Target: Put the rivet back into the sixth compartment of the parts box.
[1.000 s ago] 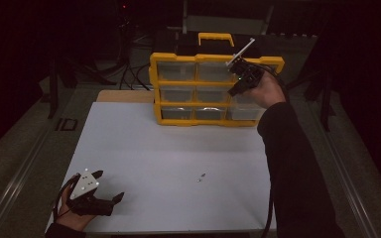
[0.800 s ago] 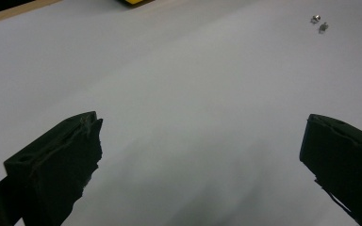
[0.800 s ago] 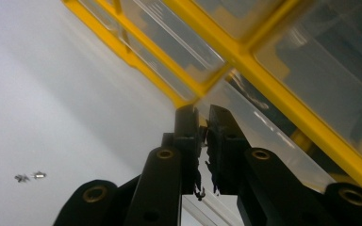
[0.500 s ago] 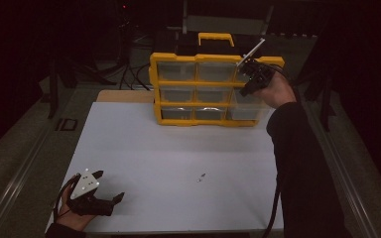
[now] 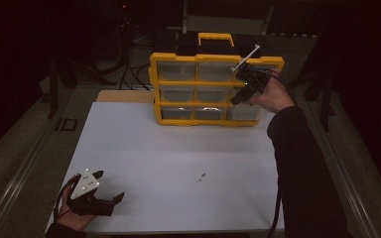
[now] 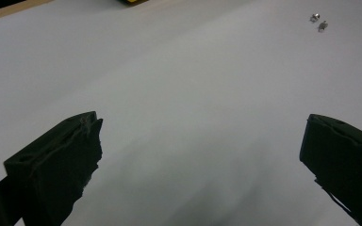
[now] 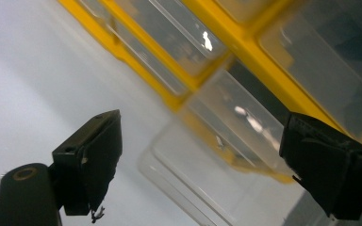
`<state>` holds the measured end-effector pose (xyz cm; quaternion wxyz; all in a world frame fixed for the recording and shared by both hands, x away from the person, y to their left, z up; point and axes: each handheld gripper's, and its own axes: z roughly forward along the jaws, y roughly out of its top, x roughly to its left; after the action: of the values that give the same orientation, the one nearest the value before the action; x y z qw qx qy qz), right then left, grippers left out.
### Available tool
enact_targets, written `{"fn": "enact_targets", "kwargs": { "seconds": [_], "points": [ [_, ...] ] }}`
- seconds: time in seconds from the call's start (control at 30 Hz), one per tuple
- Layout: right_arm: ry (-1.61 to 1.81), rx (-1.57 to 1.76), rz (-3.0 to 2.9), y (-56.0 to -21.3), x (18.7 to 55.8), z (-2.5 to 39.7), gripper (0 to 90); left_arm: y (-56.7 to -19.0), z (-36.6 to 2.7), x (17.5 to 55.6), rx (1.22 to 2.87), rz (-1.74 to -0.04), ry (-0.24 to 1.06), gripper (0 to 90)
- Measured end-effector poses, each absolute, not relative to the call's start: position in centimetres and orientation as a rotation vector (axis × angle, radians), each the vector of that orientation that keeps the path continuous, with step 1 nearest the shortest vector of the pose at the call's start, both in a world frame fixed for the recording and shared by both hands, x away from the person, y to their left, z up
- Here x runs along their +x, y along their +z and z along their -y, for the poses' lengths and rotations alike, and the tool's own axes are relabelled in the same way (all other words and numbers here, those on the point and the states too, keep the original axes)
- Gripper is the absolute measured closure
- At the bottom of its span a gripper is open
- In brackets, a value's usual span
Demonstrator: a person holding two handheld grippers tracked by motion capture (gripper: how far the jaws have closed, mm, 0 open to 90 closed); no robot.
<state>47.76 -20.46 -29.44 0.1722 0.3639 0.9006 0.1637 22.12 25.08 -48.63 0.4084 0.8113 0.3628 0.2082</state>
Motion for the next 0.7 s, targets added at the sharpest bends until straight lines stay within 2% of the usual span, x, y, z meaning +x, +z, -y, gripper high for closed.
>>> {"fn": "enact_targets", "kwargs": {
  "seconds": [0.7],
  "points": [
    [0.545,0.777,-2.636,-29.7,45.7,15.0,13.2,-48.7,-25.1,22.1,2.042,-0.919,0.521,0.3]
  ]
}}
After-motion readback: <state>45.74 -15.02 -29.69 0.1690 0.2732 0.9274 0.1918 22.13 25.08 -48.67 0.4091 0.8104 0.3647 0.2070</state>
